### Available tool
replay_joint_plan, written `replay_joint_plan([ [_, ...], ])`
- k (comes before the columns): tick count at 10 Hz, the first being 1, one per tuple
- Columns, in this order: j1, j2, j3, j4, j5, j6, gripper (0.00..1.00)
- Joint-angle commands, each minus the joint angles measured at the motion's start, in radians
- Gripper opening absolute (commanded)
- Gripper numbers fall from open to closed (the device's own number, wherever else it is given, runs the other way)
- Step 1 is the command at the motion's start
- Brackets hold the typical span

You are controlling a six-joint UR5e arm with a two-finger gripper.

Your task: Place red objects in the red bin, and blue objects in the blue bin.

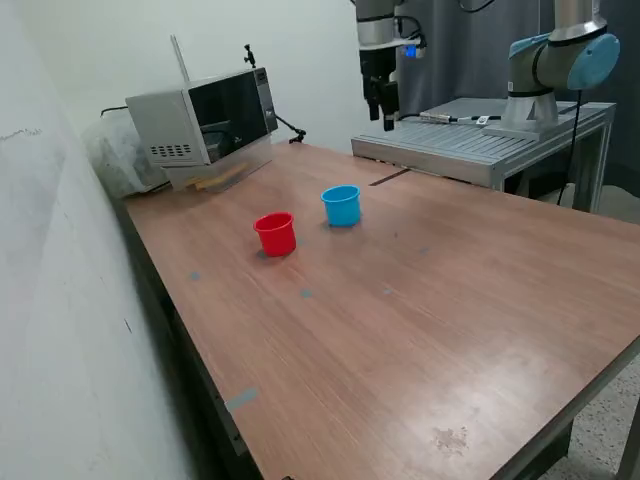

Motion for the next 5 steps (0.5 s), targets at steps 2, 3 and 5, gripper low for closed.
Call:
replay_joint_plan([
  [2,0.149,-0.352,-0.063,0.619,0.002,-0.005,1.0],
  [3,0.198,-0.366,-0.11,0.818,0.002,-0.004,1.0],
  [5,0.253,-0.38,-0.099,1.059,0.002,-0.006,1.0],
])
